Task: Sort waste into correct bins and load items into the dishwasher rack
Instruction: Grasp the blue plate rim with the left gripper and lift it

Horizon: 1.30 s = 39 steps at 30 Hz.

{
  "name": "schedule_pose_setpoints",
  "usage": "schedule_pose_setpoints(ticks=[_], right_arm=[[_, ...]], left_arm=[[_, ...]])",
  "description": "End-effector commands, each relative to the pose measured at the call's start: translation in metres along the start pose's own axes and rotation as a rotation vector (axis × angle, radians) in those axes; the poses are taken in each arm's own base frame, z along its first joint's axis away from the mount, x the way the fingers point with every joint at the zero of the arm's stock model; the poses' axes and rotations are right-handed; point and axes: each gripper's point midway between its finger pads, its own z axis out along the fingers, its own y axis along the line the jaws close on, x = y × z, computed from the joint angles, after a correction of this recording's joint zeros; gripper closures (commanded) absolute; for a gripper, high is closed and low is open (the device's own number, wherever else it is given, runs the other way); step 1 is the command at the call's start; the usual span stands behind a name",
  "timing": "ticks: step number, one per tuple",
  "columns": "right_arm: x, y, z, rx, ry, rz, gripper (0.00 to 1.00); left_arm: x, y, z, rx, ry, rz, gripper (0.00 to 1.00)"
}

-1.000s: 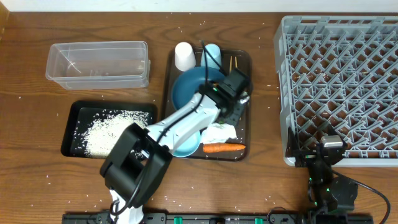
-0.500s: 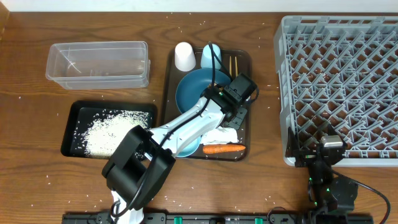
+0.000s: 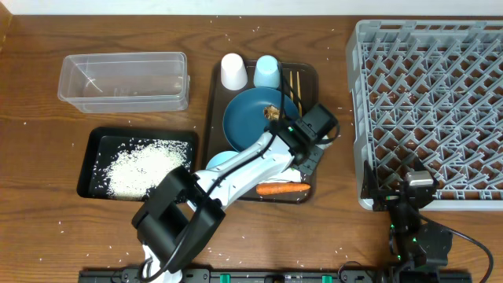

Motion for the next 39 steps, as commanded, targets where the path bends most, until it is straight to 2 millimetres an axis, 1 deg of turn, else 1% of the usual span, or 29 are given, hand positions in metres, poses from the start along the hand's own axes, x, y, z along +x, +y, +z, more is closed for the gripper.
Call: schedule_pose_setpoints(ticks=[1, 5, 10, 12, 17, 21, 24, 25, 27, 31, 36, 39], right_arm=[[0.001, 0.003, 0.0, -0.012, 0.002, -0.001, 0.01], [0.001, 0.003, 0.0, -0.012, 0.002, -0.001, 0.01], [0.001, 0.003, 0.0, -0.012, 0.002, -0.001, 0.01], [0.001, 0.003, 0.0, -0.012, 0.002, -0.001, 0.01], [0.001, 0.003, 0.0, -0.012, 0.002, -0.001, 0.01], [0.001, 0.003, 0.0, -0.012, 0.002, -0.001, 0.01], [0.001, 0.003, 0.0, -0.012, 0.002, -0.001, 0.01], [0.001, 0.003, 0.0, -0.012, 0.002, -0.001, 0.01], [0.001, 0.003, 0.0, -0.012, 0.002, -0.001, 0.01], [0.001, 0.003, 0.0, -0.012, 0.002, -0.001, 0.01], [0.001, 0.003, 0.0, -0.012, 0.002, -0.001, 0.01], [0.001, 0.003, 0.0, -0.012, 0.002, -0.001, 0.01]], left_arm=[[-0.004, -0.002, -0.011, 0.012, -0.016, -0.021, 0.74], [-0.001, -0.001, -0.011, 0.007, -0.006, -0.027, 0.74], [-0.008, 0.014, -0.015, -0.08, -0.044, -0.028, 0.73], [-0.012, 0.022, -0.019, -0.127, -0.07, -0.029, 0.73], [-0.022, 0.051, -0.026, -0.288, -0.127, -0.028, 0.73], [-0.02, 0.053, -0.019, -0.292, -0.108, -0.009, 0.73], [-0.018, 0.054, -0.009, -0.296, -0.093, -0.007, 0.72], [-0.018, 0.054, -0.006, -0.295, -0.092, -0.008, 0.62], [-0.018, 0.053, 0.0, -0.29, -0.086, -0.007, 0.59], [-0.017, 0.051, 0.005, -0.277, -0.08, -0.007, 0.58], [-0.017, 0.039, 0.008, -0.211, -0.072, -0.008, 0.58], [-0.017, 0.039, 0.01, -0.211, -0.073, -0.009, 0.58]])
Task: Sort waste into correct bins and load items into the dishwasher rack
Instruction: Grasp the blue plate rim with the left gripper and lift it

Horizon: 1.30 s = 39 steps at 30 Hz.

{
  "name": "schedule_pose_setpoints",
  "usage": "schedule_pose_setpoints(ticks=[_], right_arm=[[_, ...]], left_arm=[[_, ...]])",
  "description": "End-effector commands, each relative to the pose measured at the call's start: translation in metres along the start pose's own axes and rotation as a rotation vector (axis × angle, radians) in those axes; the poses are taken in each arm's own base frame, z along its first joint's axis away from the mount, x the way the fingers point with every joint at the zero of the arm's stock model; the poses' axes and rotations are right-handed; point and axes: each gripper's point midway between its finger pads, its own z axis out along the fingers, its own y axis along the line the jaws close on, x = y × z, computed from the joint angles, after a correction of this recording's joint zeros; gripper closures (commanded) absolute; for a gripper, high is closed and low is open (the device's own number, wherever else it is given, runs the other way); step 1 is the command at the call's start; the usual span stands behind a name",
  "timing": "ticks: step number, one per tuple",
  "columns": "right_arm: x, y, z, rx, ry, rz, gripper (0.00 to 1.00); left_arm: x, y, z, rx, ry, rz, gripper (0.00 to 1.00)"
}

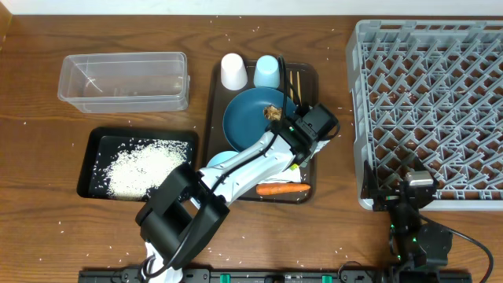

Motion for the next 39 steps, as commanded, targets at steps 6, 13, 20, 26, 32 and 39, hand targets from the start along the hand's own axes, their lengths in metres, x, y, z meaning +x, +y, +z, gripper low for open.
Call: schedule_pose_setpoints(ticks=[6, 13, 20, 26, 32, 39], right_arm=[[0.001, 0.003, 0.0, -0.012, 0.002, -0.001, 0.01], [0.001, 0.003, 0.0, -0.012, 0.002, -0.001, 0.01], [0.001, 0.003, 0.0, -0.012, 0.002, -0.001, 0.01], [0.001, 0.003, 0.0, -0.012, 0.002, -0.001, 0.01], [0.001, 0.003, 0.0, -0.012, 0.002, -0.001, 0.01], [0.001, 0.003, 0.0, -0.012, 0.002, -0.001, 0.01]], left_arm=[[0.006, -0.004, 0.021, 0.004, 0.035, 0.008, 0.58], [0.003, 0.004, 0.027, -0.004, 0.03, -0.013, 0.58], [0.001, 0.02, 0.034, -0.019, 0.039, -0.048, 0.59], [0.003, 0.022, 0.035, -0.019, 0.047, -0.052, 0.6], [0.011, 0.023, 0.038, -0.024, 0.066, -0.048, 0.66], [0.021, 0.025, 0.042, -0.03, 0.086, -0.043, 0.75]])
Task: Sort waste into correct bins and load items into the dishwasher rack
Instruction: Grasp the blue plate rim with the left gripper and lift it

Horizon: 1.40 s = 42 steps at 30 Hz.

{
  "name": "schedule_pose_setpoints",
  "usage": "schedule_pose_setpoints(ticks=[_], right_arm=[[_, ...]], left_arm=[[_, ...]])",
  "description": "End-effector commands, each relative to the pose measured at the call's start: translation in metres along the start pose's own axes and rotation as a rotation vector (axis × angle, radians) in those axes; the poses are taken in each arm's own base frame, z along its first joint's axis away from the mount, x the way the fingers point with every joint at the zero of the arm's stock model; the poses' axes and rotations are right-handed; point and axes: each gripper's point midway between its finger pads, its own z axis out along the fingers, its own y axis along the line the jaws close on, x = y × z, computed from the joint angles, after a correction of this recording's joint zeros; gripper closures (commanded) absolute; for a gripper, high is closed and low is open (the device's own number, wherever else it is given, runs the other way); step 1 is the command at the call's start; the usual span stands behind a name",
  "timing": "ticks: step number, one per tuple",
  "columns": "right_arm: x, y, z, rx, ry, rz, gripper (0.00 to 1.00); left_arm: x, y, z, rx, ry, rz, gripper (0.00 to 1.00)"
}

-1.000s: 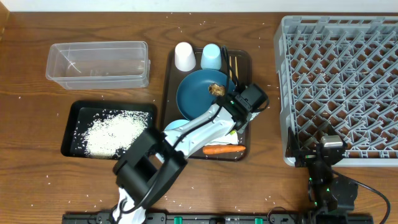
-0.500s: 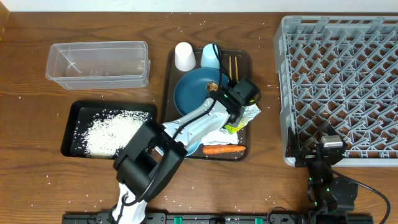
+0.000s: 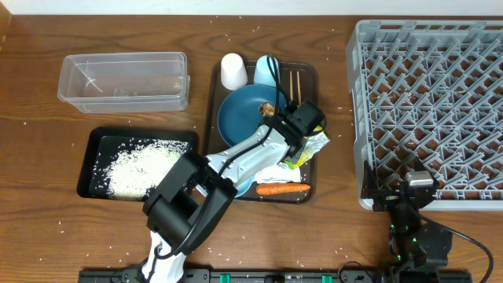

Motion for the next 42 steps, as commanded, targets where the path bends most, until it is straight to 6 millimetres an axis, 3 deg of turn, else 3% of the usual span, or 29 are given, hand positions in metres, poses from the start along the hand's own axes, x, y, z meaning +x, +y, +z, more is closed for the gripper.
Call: schedule_pose_setpoints(ticks=[1, 9, 33, 42], right_arm=[[0.001, 0.003, 0.0, -0.012, 0.002, -0.001, 0.01], [0.001, 0.003, 0.0, -0.012, 0.002, -0.001, 0.01], [0.001, 0.003, 0.0, -0.012, 0.002, -0.001, 0.01], [0.001, 0.003, 0.0, -0.012, 0.002, -0.001, 0.01]], left_arm=[[0.005, 0.002, 0.004, -0.009, 0.015, 0.007, 0.78], [0.002, 0.002, 0.001, -0.005, 0.004, 0.004, 0.94], [-0.033, 0.004, -0.057, 0.045, -0.157, -0.04, 0.94], [-0.051, 0.009, -0.105, 0.085, -0.267, -0.098, 0.94]])
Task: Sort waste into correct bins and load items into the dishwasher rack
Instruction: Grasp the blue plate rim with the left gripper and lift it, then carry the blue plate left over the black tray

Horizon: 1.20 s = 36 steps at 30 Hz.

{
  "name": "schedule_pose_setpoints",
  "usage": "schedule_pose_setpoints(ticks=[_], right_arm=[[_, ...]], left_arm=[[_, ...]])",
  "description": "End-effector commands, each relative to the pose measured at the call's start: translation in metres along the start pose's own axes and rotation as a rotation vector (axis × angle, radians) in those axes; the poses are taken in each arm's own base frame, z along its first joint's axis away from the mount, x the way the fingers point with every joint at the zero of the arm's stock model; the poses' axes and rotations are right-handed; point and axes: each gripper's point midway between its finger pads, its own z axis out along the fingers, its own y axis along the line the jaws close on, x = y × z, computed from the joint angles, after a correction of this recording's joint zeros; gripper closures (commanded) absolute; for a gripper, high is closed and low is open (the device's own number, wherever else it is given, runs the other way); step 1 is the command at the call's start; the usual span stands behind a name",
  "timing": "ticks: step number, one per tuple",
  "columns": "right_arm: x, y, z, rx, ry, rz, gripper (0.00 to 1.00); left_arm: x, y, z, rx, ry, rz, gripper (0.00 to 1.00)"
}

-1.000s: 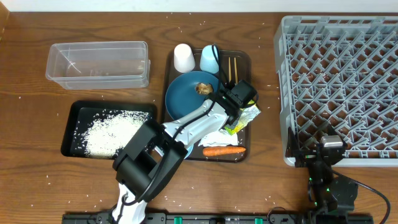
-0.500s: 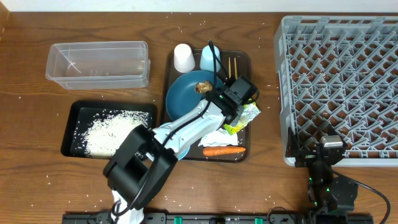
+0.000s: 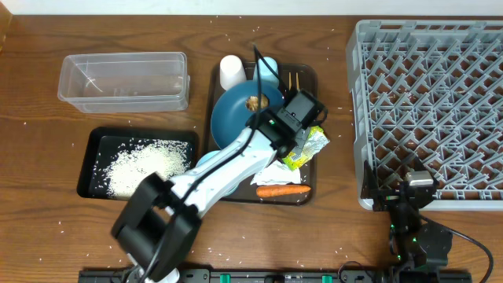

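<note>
My left gripper [image 3: 301,140] is over the right side of the brown tray [image 3: 214,94], shut on the top of a yellow-green wrapper [image 3: 311,149] that hangs over the tray's right edge. A blue plate [image 3: 236,118] with a food scrap [image 3: 253,102] lies just to its left. Behind stand a white cup [image 3: 230,71] and a light blue cup [image 3: 270,64], with chopsticks [image 3: 293,79] beside them. A carrot [image 3: 281,189] and a white napkin [image 3: 273,173] lie at the tray's front. My right gripper [image 3: 414,185] rests low by the rack's front edge, its jaws unclear.
The grey dishwasher rack [image 3: 428,102] fills the right. A clear plastic bin [image 3: 124,80] sits at back left, with a black tray of rice [image 3: 137,163] in front of it. A light blue bowl [image 3: 206,161] peeks out under my left arm. Rice grains are scattered on the table.
My left gripper has come up slightly with the wrapper, which shows more fully. The blue plate and its scrap sit a bit further left and back. The right arm is unchanged.
My left gripper was low at the tray's right side beside the plate, with the wrapper hidden beneath it. It stayed there at the second moment. Then the wrapper showed under the fingers and the plate had shifted left. Now the wrapper hangs from the gripper.
</note>
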Motion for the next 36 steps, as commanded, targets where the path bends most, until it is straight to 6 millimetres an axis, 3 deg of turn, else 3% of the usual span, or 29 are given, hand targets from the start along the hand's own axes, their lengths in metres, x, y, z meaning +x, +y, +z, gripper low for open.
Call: schedule_pose_setpoints(ticks=[1, 12, 17, 21, 27, 36], right_arm=[[0.001, 0.003, 0.0, -0.012, 0.002, -0.001, 0.01], [0.001, 0.003, 0.0, -0.012, 0.002, -0.001, 0.01], [0.001, 0.003, 0.0, -0.012, 0.002, -0.001, 0.01], [0.001, 0.003, 0.0, -0.012, 0.002, -0.001, 0.01], [0.001, 0.003, 0.0, -0.012, 0.002, -0.001, 0.01], [0.001, 0.003, 0.0, -0.012, 0.002, -0.001, 0.01]], left_arm=[[-0.019, 0.003, -0.031, 0.018, -0.081, -0.04, 0.94], [-0.032, 0.016, -0.095, 0.052, -0.172, -0.144, 0.94], [-0.02, 0.053, -0.117, 0.009, -0.139, -0.31, 0.94], [-0.006, 0.095, -0.126, -0.019, -0.079, -0.465, 0.94], [0.008, 0.129, -0.127, 0.12, 0.031, -0.626, 0.94], [0.015, 0.148, -0.136, 0.405, 0.079, -0.726, 0.94]])
